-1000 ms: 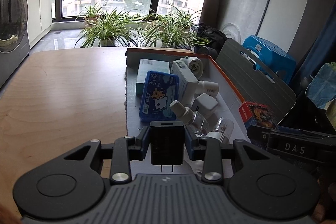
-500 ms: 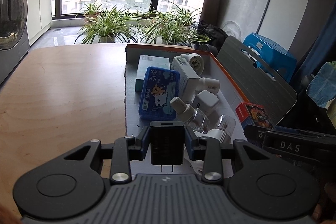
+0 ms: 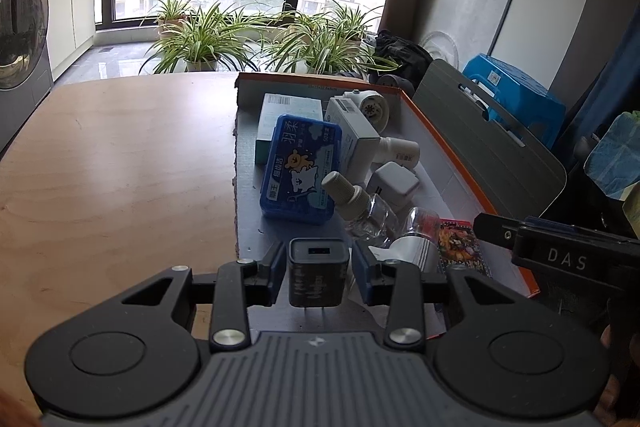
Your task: Organize rigid objects
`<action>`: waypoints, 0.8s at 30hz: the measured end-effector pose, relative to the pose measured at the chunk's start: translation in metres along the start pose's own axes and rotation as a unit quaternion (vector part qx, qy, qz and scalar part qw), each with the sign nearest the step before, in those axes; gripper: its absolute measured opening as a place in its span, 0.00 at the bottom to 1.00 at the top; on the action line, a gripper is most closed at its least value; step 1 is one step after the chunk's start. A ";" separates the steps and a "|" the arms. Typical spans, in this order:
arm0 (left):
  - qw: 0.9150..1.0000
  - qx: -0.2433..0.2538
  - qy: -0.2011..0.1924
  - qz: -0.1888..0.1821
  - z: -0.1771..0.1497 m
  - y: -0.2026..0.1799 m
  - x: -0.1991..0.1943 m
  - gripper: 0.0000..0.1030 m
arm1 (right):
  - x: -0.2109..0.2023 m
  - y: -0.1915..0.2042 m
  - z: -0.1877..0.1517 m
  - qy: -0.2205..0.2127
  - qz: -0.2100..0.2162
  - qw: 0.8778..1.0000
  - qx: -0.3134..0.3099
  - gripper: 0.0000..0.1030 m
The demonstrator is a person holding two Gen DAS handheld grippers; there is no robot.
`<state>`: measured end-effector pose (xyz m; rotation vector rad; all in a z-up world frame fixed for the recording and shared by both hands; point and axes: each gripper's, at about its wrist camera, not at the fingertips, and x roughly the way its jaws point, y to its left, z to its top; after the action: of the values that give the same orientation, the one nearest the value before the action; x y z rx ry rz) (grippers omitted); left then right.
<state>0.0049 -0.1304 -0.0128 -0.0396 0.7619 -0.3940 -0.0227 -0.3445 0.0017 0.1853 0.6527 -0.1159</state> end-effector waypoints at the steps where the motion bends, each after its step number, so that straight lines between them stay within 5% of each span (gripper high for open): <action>1: 1.000 0.002 0.002 0.000 0.000 0.000 0.002 0.36 | -0.002 0.000 0.001 -0.004 0.000 1.000 0.001 0.68; 9: 1.000 -0.012 0.001 0.002 -0.001 0.004 -0.005 0.43 | -0.018 0.004 0.005 -0.029 -0.004 1.000 -0.008 0.73; 21: 0.999 -0.006 -0.020 0.028 -0.001 -0.008 -0.043 0.97 | -0.050 0.010 -0.004 -0.041 0.000 0.999 -0.028 0.81; 24: 0.999 -0.010 -0.010 0.045 -0.006 -0.011 -0.049 1.00 | -0.057 0.008 -0.009 -0.038 0.002 0.999 -0.027 0.82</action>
<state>-0.0352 -0.1222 0.0174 -0.0280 0.7461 -0.2999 -0.0713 -0.3323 0.0306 0.1286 0.5791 -0.1015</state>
